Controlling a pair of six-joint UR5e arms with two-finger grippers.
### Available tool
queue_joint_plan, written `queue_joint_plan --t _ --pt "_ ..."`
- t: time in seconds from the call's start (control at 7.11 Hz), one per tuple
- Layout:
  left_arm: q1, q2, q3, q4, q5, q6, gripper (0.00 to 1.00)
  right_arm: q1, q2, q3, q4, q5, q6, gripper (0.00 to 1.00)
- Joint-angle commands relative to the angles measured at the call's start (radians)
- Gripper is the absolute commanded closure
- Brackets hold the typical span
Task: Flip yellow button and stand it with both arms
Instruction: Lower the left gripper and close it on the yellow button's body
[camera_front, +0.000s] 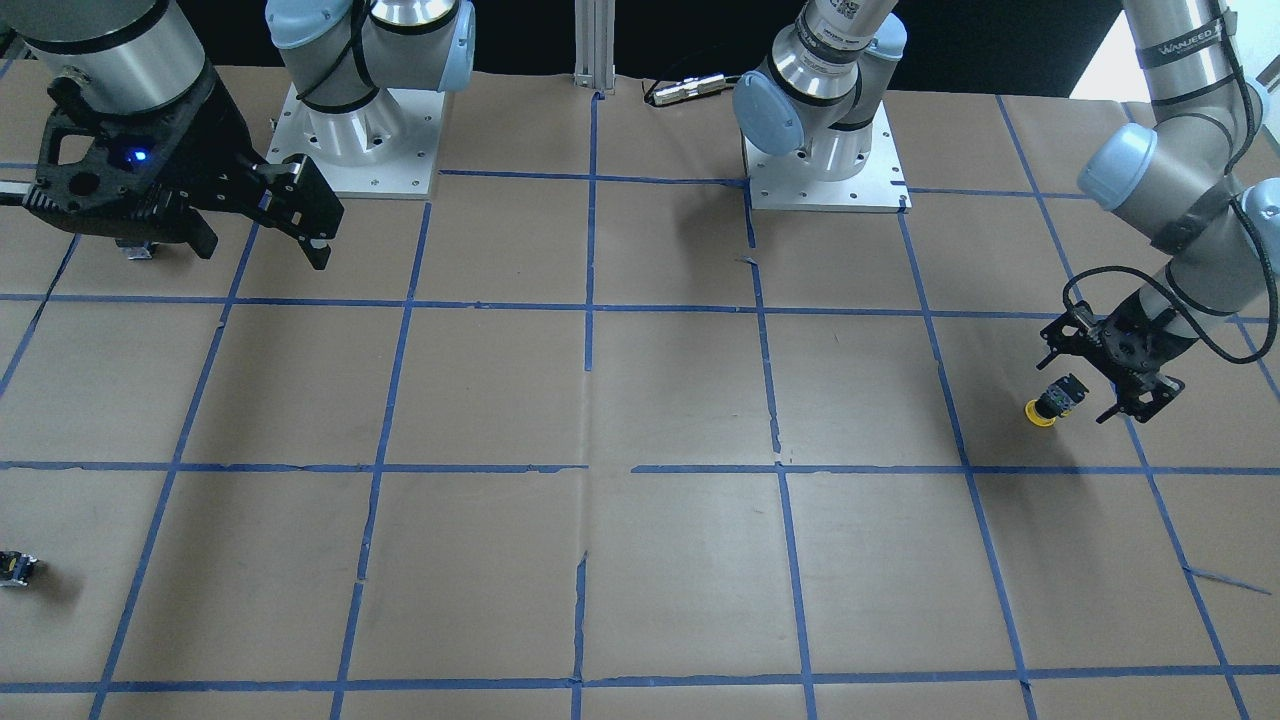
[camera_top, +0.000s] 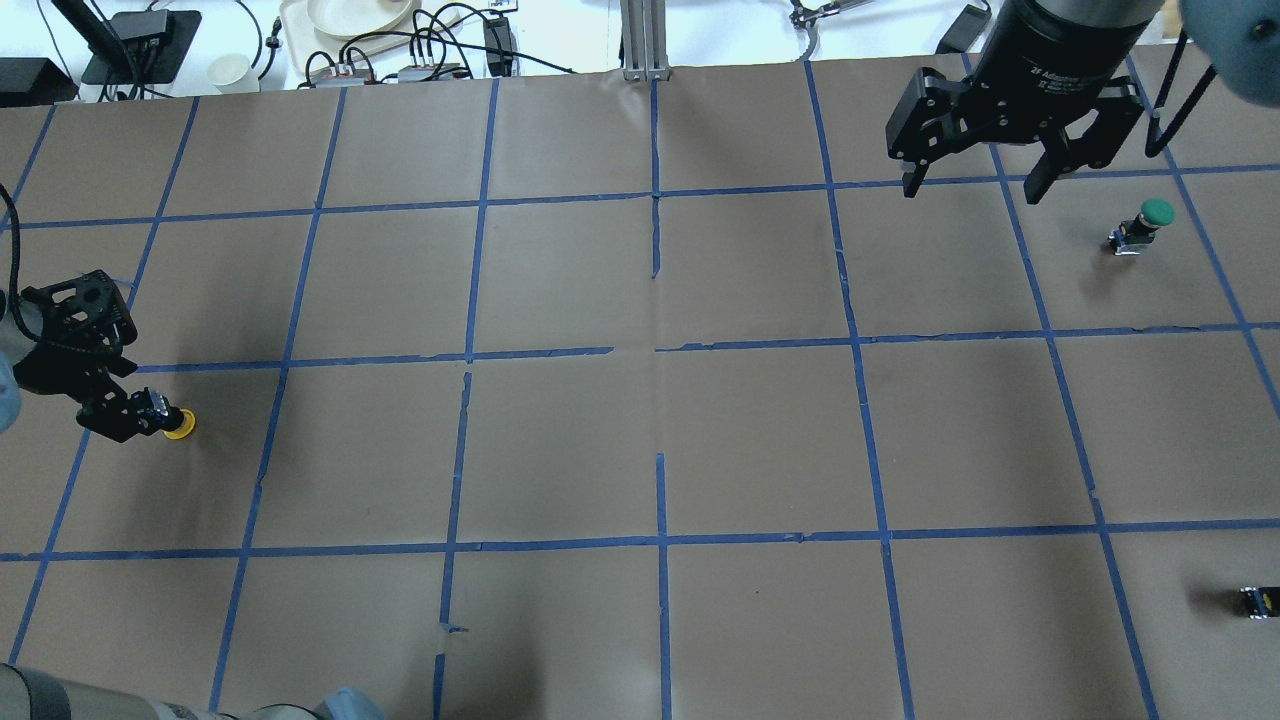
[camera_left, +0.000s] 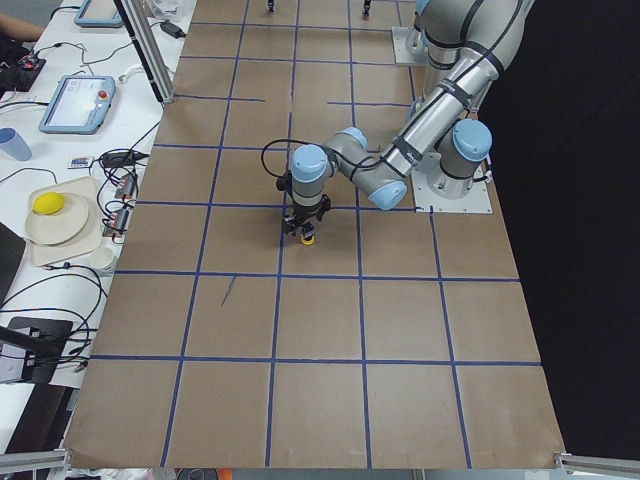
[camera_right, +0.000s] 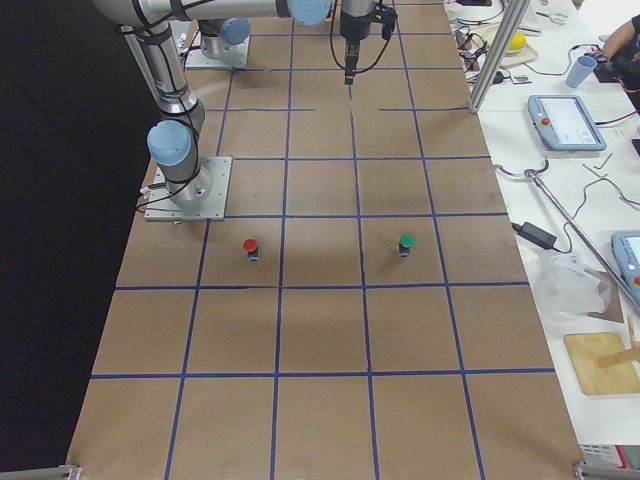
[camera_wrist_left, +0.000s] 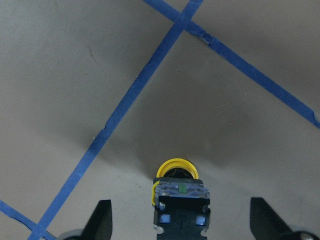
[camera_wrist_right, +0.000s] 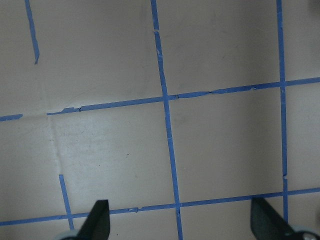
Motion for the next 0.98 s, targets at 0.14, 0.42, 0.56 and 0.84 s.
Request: queue_joint_plan --t 0.14,0.42,0.56,0.84 --pt "0.0 -0.025 0.002 0.0 0.039 -0.001 0.06 0.0 0.0 0.0 0.0 0.0 -0.001 0.0" --pt "-0.004 -0.019 0.0 0.001 0.037 0.006 0.32 0.0 0.0 0.0 0.0 0.0 -0.002 0.0" --pt "-0.008 -0.013 0.0 0.0 0.039 0.002 0.67 0.0 0.0 0.0 0.0 0.0 -0.002 0.0" --pt "-0.014 0.001 0.006 -0.006 0.025 0.003 0.85 0.0 0.0 0.0 0.0 0.0 -0.002 0.0"
